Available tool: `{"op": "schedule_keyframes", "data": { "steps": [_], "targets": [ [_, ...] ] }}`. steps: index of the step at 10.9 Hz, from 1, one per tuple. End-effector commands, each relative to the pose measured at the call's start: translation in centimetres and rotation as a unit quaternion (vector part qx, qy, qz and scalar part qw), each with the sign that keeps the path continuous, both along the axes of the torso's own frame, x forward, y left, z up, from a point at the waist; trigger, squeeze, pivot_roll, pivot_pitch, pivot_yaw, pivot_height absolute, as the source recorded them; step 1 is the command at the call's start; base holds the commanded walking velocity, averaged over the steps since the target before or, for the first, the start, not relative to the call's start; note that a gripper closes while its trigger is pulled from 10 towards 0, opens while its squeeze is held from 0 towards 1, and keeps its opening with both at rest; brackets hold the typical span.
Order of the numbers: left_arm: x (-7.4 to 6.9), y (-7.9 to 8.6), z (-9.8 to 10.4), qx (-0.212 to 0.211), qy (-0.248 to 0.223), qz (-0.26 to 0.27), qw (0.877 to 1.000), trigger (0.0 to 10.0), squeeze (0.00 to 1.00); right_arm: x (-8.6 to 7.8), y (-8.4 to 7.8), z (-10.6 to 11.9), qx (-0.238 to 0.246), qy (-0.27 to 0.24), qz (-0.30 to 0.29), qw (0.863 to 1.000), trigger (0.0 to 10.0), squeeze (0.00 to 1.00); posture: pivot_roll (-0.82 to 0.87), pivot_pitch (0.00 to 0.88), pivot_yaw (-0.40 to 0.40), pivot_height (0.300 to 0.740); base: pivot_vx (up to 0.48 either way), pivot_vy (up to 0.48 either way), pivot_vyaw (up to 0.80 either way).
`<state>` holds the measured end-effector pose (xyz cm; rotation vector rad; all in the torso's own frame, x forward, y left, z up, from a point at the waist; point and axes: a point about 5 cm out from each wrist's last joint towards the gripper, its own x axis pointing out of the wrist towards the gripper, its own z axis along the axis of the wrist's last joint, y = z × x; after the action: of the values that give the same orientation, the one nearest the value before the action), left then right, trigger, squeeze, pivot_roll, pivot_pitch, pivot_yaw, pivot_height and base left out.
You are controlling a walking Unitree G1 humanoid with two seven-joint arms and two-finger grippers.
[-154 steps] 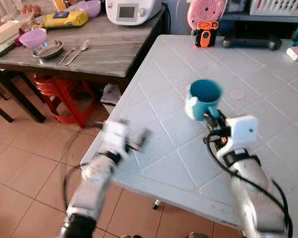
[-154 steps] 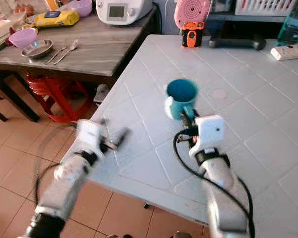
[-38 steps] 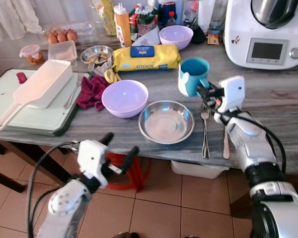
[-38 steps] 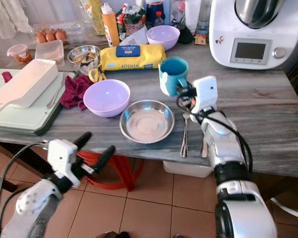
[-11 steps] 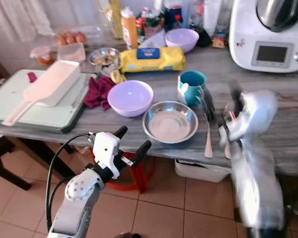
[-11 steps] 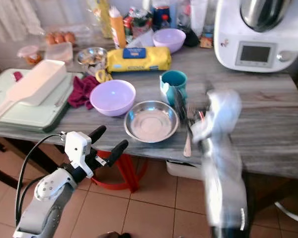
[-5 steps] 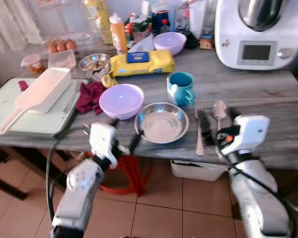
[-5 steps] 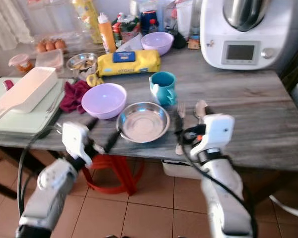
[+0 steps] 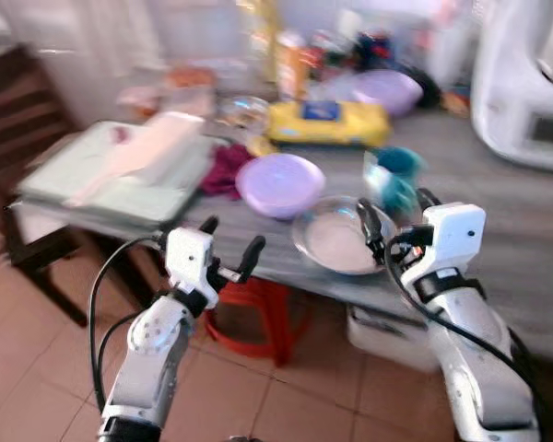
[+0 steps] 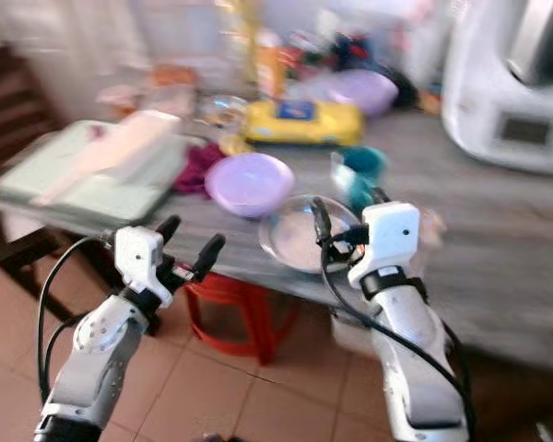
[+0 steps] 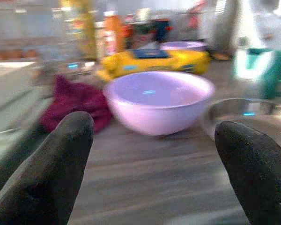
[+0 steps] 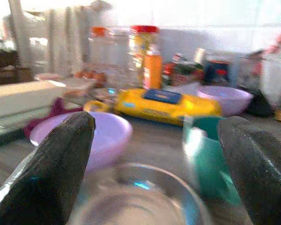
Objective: Setting the table
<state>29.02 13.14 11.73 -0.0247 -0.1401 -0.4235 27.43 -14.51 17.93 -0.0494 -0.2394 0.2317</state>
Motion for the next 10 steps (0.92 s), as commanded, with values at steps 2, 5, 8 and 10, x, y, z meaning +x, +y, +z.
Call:
{"op": "schedule_keyframes", "data": {
  "steps": [2, 5, 8, 10],
  "targets": [
    [0.7, 1.1, -0.9, 0.028, 0.014, 0.062, 0.998, 10.0, 0.0, 0.1, 0.9, 0.6, -0.002, -0.012, 0.023, 1.0, 10.0, 0.4, -0.12, 0.037, 0.098, 0.74, 0.0, 0.0, 0.8],
    [0.6, 2.4, -2.6, 0.054, 0.031, 0.113, 0.992, 10.0, 0.0, 0.3, 1.7, 0.6, -0.014, -0.015, 0.039, 0.999, 10.0, 0.38, -0.11, 0.03, 0.088, 0.74, 0.0, 0.0, 0.8],
    [0.0, 3.9, -5.1, 0.087, 0.073, 0.161, 0.98, 10.0, 0.0, 0.6, 2.9, 0.0, -0.025, -0.01, 0.069, 0.997, 10.0, 0.39, -0.08, 0.023, 0.064, 0.74, 0.0, 0.0, 0.8],
    [-0.5, 4.6, -6.1, 0.102, 0.083, 0.188, 0.973, 10.0, 0.0, 0.8, 3.3, -0.1, -0.029, -0.009, 0.081, 0.996, 10.0, 0.39, -0.07, 0.017, 0.047, 0.74, 0.0, 0.0, 0.8]
  ]
}}
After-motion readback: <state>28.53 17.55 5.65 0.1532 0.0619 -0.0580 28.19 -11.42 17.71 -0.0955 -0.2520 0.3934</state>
